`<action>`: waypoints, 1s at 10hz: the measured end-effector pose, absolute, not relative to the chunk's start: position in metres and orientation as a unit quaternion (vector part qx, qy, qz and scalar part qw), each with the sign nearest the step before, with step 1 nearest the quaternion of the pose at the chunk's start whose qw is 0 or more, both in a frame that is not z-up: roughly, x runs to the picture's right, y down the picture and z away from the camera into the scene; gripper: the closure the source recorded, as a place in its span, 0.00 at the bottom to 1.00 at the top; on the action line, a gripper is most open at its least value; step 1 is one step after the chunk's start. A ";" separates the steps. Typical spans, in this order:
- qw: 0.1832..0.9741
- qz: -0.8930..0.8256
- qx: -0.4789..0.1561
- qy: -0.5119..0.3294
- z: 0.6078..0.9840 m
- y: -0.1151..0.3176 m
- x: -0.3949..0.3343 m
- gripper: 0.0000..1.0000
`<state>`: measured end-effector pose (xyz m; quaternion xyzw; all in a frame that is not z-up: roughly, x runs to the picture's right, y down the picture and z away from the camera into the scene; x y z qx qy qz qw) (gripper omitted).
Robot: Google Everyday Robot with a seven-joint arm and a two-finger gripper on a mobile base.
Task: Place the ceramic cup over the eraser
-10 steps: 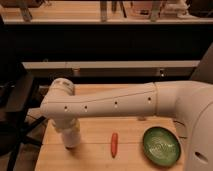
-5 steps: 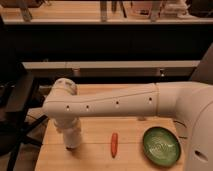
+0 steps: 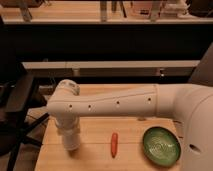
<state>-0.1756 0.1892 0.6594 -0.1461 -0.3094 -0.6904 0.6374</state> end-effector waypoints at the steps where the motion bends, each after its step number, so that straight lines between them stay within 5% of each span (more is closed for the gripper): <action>1: 0.634 -0.689 -0.140 -0.321 0.662 0.192 -0.178 0.44; 3: 0.630 -0.686 -0.127 -0.342 0.667 0.197 -0.183 0.25; 5: 0.626 -0.686 -0.119 -0.350 0.668 0.199 -0.187 0.20; 8: 0.623 -0.692 -0.116 -0.347 0.666 0.199 -0.192 0.23; 10: 0.625 -0.689 -0.123 -0.347 0.668 0.196 -0.182 0.42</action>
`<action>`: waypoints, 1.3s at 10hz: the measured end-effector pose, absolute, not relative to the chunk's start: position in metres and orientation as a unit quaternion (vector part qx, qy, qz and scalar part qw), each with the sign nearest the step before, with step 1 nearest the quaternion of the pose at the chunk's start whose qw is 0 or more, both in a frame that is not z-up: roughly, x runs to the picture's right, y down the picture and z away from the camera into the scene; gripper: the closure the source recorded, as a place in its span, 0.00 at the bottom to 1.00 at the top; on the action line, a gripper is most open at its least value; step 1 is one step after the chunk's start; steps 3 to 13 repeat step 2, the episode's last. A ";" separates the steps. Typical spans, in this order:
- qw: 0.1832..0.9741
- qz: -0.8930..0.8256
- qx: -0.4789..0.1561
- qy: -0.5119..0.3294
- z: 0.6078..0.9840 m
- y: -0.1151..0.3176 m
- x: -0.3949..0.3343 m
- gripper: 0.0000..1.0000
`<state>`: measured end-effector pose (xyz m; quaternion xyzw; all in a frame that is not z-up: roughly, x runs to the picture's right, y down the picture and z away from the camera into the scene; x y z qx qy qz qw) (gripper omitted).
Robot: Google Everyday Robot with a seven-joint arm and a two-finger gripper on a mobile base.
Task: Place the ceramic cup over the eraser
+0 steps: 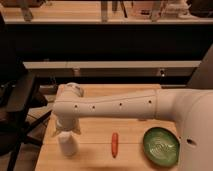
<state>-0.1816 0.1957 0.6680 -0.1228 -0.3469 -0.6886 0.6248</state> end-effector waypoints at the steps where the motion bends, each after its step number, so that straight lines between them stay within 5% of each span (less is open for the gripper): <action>1: 0.625 -0.688 -0.124 -0.347 0.669 0.194 -0.172 0.51; 13: 0.624 -0.688 -0.124 -0.349 0.668 0.195 -0.171 0.55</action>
